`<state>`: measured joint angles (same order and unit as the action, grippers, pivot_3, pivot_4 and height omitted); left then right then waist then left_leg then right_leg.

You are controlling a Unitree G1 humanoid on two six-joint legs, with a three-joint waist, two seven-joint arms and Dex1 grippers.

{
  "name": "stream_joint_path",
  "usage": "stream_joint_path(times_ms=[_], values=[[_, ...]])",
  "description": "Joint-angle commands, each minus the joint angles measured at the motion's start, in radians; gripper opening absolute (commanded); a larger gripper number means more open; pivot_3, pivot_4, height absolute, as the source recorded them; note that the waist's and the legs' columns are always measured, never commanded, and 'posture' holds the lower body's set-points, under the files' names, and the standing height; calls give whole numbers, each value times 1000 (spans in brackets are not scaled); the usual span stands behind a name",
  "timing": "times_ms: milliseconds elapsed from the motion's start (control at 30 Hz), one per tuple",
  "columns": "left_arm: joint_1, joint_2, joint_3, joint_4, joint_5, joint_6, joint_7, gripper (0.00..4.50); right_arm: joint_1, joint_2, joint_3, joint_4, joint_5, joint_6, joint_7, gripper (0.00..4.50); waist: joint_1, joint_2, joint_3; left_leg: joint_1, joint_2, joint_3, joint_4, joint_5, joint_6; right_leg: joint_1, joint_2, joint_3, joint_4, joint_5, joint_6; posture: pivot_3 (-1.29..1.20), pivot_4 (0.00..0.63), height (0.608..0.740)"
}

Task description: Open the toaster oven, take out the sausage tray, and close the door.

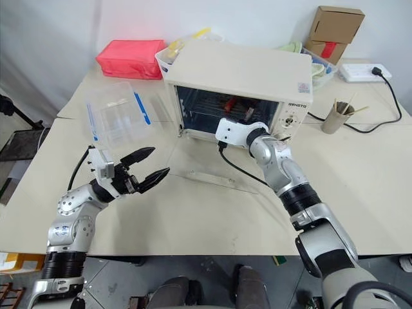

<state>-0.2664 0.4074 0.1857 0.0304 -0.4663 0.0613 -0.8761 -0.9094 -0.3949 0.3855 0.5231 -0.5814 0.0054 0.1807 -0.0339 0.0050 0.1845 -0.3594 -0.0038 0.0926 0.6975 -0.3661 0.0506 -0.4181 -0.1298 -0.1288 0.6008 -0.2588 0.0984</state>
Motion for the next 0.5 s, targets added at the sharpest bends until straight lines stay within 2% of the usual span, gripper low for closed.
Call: stream_joint_path(times_ms=[33, 200, 367, 500], values=[[2, -5, 6, -46, -4, -34, 14, 4500, -33, 16, -3, 23, -9, -29, -29, 3637, 1, 0, 0, 0, 0, 0, 0, 0, 0, 0, 0, 0, 0, 0, 0, 0, 150, 740], [-42, -29, -26, -3, 5, -53, 9, 4500, -51, 28, 1, 54, -33, -58, -65, 1893, 4, 0, 0, 0, -1, 0, 0, 0, 0, 0, 0, 0, 0, 0, 0, 0, 150, 740], [-184, -47, -63, 163, 45, -112, -28, 4500, -62, 35, 3, 80, -50, -62, -81, 162, 5, 0, 0, -1, -1, 0, 0, 1, -1, 0, 2, -1, 0, 0, 0, 0, 150, 740], [-338, -65, -85, 347, 74, -174, -71, 4500, -65, 35, -13, 72, -41, -63, -81, 47, 3, 0, 0, -1, 0, 0, 0, 1, -1, 0, 3, -4, 0, 0, 0, 0, 150, 740]])
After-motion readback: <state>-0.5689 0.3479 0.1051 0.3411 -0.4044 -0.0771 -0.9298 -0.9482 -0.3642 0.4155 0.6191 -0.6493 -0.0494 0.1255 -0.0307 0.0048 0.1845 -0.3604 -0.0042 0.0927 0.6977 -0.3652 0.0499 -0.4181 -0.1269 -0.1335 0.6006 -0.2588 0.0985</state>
